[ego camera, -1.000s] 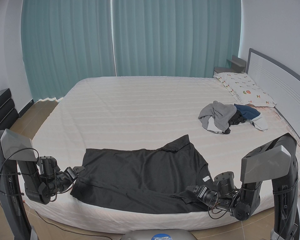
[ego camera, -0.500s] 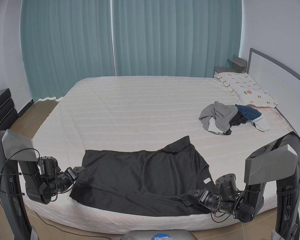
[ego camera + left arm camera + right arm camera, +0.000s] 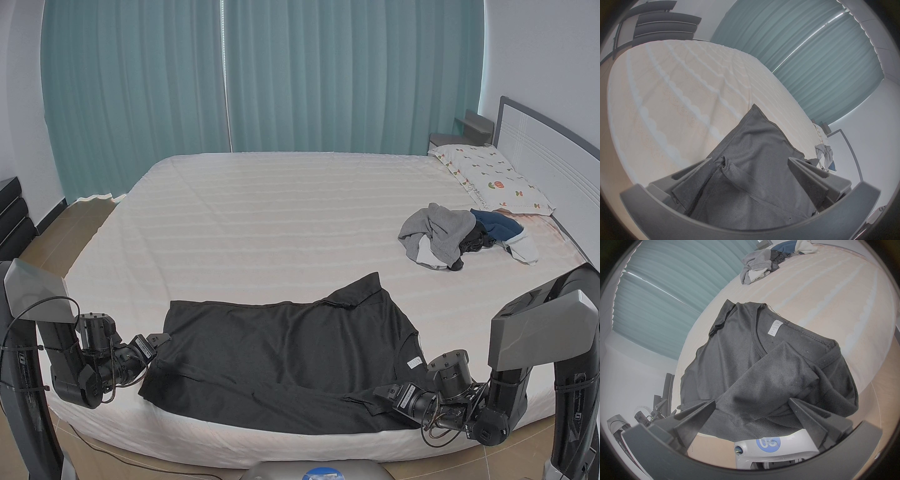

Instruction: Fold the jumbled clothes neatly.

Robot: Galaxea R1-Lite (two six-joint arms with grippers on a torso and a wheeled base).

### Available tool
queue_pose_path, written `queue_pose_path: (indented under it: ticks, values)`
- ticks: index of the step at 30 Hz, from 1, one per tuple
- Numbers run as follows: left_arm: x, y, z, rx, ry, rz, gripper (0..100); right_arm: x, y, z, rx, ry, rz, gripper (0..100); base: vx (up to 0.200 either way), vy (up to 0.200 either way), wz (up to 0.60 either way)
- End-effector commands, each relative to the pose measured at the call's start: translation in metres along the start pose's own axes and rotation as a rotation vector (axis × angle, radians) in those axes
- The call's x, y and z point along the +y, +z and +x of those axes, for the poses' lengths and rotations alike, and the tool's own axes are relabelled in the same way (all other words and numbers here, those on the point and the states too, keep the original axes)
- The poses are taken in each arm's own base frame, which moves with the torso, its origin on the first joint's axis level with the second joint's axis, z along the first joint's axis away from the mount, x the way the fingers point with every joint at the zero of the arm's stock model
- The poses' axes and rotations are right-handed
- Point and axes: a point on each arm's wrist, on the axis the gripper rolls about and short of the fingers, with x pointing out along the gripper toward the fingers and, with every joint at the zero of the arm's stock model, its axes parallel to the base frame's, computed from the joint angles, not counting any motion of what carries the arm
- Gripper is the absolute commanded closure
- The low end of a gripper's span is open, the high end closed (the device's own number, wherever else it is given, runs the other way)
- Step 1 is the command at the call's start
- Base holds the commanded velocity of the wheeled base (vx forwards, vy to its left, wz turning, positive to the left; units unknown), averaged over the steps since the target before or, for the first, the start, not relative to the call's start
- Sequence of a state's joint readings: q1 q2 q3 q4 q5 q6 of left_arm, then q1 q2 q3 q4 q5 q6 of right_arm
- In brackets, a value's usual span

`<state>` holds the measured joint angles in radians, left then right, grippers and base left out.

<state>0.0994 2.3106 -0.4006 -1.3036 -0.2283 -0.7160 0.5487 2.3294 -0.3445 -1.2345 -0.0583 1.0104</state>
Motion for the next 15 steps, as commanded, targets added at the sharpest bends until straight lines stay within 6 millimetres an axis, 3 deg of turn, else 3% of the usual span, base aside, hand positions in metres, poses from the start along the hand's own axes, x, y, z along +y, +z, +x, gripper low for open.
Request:
queue_pose_path:
  ticks: [1, 15]
  values:
    - [0.000, 0.000, 0.000, -0.001, 0.001, -0.001, 0, -0.001, -0.001, 0.001, 0.003, -0.003, 0.000, 100, 0.000, 0.000, 0.00]
    - [0.000, 0.000, 0.000, -0.001, 0.001, -0.001, 0, 0.000, 0.000, -0.013, 0.028, -0.043, -0.032, 100, 0.000, 0.000, 0.00]
